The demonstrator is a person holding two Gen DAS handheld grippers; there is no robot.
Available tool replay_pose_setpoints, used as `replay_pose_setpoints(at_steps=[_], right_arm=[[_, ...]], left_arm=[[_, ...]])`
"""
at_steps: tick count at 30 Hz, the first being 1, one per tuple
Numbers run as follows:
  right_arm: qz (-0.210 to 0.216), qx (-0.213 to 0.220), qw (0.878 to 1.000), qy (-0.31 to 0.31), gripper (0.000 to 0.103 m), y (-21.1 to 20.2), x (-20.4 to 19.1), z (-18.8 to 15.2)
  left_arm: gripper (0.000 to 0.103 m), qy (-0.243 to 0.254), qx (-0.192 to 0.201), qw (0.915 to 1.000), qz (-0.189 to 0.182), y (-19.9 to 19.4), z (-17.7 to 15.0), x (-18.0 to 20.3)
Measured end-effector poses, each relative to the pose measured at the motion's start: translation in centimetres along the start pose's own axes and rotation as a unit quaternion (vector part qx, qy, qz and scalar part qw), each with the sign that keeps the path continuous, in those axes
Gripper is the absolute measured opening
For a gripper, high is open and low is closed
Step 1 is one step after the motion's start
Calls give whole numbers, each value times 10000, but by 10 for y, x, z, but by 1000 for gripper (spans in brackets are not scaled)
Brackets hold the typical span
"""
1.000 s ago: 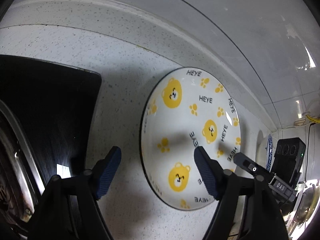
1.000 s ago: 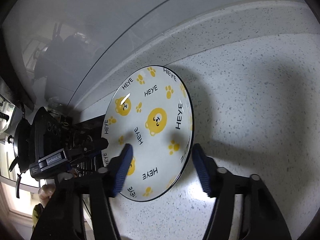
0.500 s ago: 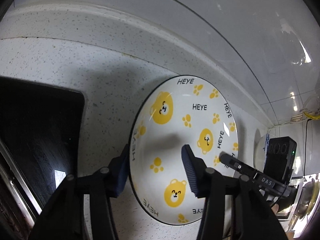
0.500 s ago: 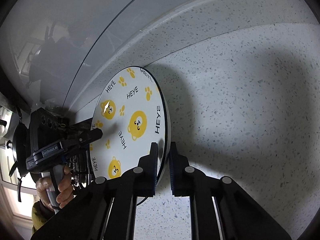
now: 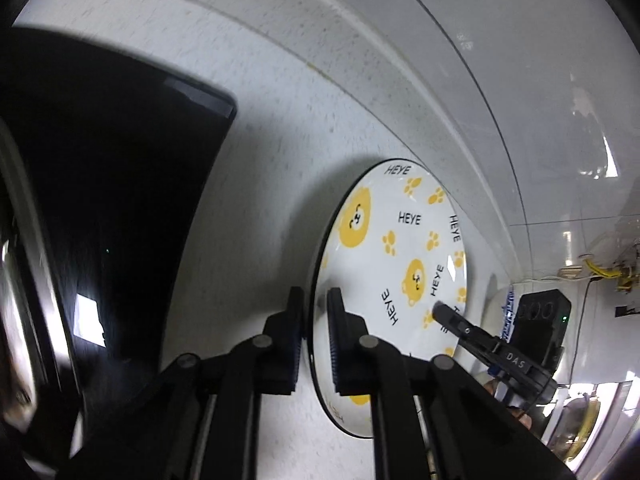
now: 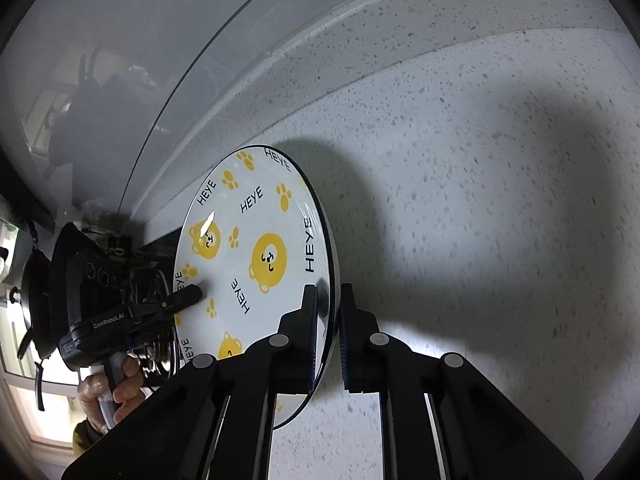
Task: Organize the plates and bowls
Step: 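Lift the small bear plate and carry it toward the plate stack, then lower the small bear plate onto the bear plate stack with both grippers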
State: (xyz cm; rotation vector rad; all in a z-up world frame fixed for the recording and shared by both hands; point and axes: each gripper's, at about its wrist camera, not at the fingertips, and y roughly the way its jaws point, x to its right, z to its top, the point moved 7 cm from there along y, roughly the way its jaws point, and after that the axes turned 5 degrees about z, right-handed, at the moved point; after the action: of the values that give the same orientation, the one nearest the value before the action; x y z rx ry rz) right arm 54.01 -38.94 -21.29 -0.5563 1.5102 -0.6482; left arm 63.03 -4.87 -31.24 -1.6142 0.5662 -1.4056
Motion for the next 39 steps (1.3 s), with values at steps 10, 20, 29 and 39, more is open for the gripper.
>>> replay_pose_setpoints(at_steps=[10, 20, 29, 39], right_arm=[[-214, 82, 9996, -187, 11, -35, 2, -40], [-326, 625, 9973, -202, 11, -99, -16, -102], [-298, 1121, 9928, -299, 11, -146, -81, -184], [-204, 1002, 9947, -82, 11, -125, -67, -270]], left_arm=[[10, 67, 46, 9999, -113, -13, -22, 10], [10, 621, -14, 9970, -471, -68, -56, 13], [10, 1168, 41, 9901, -780, -153, -103, 7], [11, 1612, -186, 9848, -624, -159, -206, -34]])
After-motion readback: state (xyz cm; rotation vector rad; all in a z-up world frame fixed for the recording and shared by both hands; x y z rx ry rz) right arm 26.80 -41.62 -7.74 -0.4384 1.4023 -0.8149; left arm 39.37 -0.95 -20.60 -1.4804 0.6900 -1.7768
